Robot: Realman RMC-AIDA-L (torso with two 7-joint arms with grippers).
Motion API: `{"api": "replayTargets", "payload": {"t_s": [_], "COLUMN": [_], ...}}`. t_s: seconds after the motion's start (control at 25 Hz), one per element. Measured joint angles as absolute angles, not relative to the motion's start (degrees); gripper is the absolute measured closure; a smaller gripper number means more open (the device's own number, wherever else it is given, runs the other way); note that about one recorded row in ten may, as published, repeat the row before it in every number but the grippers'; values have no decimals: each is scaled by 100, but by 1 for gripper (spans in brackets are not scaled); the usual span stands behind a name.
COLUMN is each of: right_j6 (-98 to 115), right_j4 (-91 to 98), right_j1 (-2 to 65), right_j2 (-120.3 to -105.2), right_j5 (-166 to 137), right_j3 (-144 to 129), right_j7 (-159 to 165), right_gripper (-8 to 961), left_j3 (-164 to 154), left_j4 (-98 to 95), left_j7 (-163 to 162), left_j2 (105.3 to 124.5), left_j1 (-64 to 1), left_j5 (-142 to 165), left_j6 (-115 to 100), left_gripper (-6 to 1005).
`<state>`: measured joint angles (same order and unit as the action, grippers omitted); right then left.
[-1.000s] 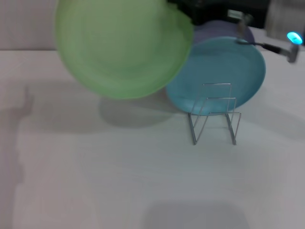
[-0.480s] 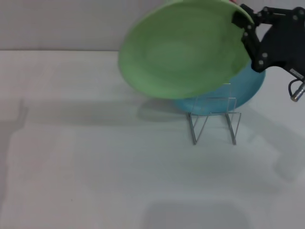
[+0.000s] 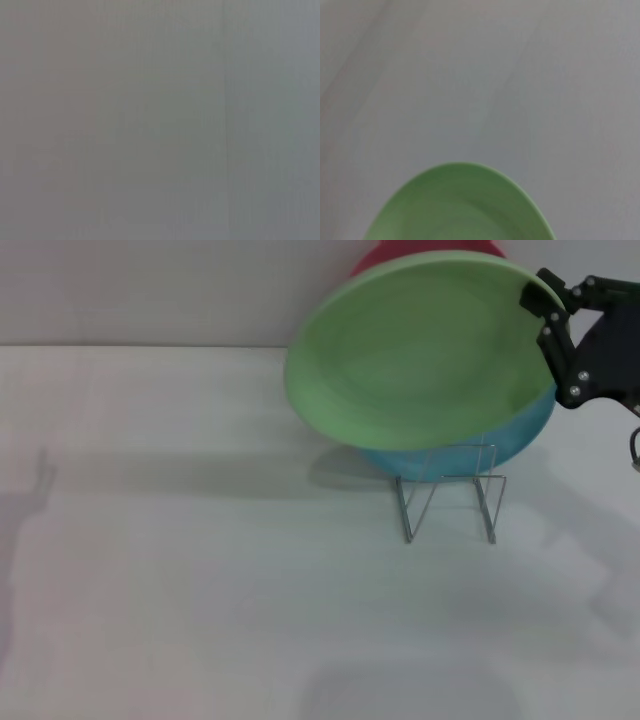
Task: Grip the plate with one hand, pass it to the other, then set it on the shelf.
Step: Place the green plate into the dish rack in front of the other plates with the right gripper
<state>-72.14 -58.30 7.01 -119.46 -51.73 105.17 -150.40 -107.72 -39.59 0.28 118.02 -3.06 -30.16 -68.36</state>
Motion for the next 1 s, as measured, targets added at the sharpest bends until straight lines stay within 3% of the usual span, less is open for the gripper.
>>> {"api": "replayTargets", "payload": {"t_s": [1.0], "right_j6": [-8015], "right_j4": [-4557], "right_j1": [768], "right_j2": [-11939], "right_j5": [-5188], "right_j3": [11229], "right_j7": [-15662], "right_gripper": [880], "left_j3": [-10816], "left_j4": [-3805], "left_j7": [17], "left_j2": [11797], "left_j1": [-381], "left_j5": [-2956], "left_j6": [-6852], "left_gripper": [214]}}
